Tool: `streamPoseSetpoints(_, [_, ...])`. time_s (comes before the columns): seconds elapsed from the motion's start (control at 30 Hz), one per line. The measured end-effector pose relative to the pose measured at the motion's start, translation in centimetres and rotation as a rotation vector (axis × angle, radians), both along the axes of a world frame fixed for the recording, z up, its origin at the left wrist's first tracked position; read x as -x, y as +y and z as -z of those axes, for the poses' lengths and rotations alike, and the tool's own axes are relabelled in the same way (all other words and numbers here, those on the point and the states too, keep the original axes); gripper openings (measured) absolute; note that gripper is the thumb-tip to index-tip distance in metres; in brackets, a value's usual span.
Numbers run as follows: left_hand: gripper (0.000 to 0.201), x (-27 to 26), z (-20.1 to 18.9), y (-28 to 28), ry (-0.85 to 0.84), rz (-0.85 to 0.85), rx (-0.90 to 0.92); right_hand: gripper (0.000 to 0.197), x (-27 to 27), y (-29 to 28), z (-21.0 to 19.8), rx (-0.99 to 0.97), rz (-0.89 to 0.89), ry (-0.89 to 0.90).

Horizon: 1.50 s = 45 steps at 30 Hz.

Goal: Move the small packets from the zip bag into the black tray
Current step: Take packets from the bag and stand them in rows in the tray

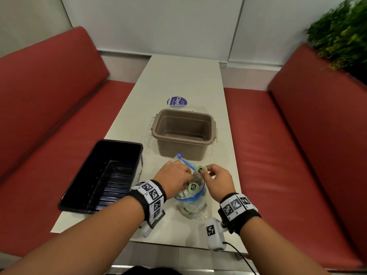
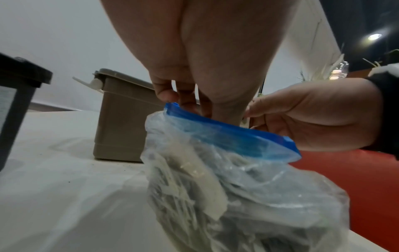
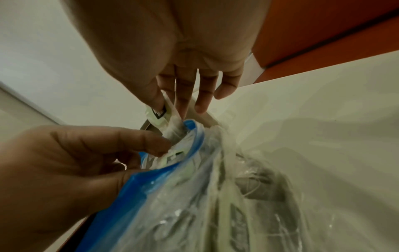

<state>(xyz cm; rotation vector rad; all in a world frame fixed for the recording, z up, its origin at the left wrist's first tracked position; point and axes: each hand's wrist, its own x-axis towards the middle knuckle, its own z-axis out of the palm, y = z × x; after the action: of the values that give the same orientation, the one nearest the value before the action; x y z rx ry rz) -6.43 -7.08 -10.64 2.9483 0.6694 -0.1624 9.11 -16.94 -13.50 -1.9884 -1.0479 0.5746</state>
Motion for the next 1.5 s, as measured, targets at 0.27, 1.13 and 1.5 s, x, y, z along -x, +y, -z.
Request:
streamPoseSetpoints(0.27, [0.021,0.8,-0.2,0.7,-0.243,-0.120,0.149,0.023,0.9,-0.8,-1.4,-0.049,0.202,0.150])
streamPoseSetpoints(1.13, [0.043,11.8,-5.5,8.4,-0.688,-0.433,0.418,0.011,11.9,9.7,-7.4,-0.153,-0.167,0.081])
streamPoseSetpoints(1.5, [0.016,13.7,-2.7,13.8,-0.268,-0.753,0.333,0.013,13.8,12.7,-4.7,0.079,-0.140,-0.045])
